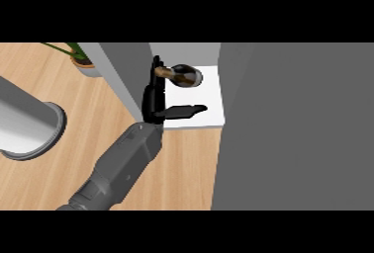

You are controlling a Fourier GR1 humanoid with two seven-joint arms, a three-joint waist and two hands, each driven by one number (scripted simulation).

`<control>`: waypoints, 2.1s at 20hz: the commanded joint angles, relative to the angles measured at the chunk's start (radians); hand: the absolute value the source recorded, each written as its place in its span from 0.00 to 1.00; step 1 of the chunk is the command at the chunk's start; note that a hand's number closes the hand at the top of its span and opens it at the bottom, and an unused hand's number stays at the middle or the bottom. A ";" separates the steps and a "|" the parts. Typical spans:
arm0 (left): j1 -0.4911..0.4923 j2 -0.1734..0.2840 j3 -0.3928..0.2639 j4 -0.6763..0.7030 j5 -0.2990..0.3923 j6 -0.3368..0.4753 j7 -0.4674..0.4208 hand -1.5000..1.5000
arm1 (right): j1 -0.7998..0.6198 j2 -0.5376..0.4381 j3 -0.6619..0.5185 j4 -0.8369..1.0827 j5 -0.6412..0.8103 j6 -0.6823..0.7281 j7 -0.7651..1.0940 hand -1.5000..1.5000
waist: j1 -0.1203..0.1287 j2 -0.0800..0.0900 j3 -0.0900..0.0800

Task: Pick up the wine, place it into the cabinet and close the cabinet

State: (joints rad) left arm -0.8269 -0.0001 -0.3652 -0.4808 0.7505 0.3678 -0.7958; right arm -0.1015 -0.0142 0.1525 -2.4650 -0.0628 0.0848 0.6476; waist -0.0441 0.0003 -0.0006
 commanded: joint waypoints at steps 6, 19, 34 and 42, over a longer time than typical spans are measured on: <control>0.277 0.000 -0.317 -0.458 0.046 0.291 0.048 0.00 | 0.067 0.008 0.015 -0.047 0.029 0.000 -0.032 0.00 | 0.040 -0.007 0.001; 0.565 0.061 -0.394 -0.927 -0.163 0.412 0.160 0.00 | 0.126 -0.021 -0.017 -0.135 -0.024 0.013 -0.006 0.00 | 0.046 -0.005 0.001; 0.863 0.299 -0.436 -1.350 -0.247 0.350 0.233 0.00 | 0.099 -0.021 -0.015 -0.121 -0.112 0.042 0.068 0.00 | 0.046 -0.004 0.000; 0.961 0.479 -0.409 -1.530 -0.249 0.246 0.280 0.00 | 0.194 -0.062 0.018 -0.103 -0.125 0.167 -0.012 1.00 | 0.044 -0.003 0.001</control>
State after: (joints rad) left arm 0.0731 0.3899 -0.7923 -1.9271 0.4977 0.6687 -0.5218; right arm 0.0034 -0.0529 0.1644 -2.4717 -0.1007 0.1980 0.6484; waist 0.0017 -0.0027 0.0004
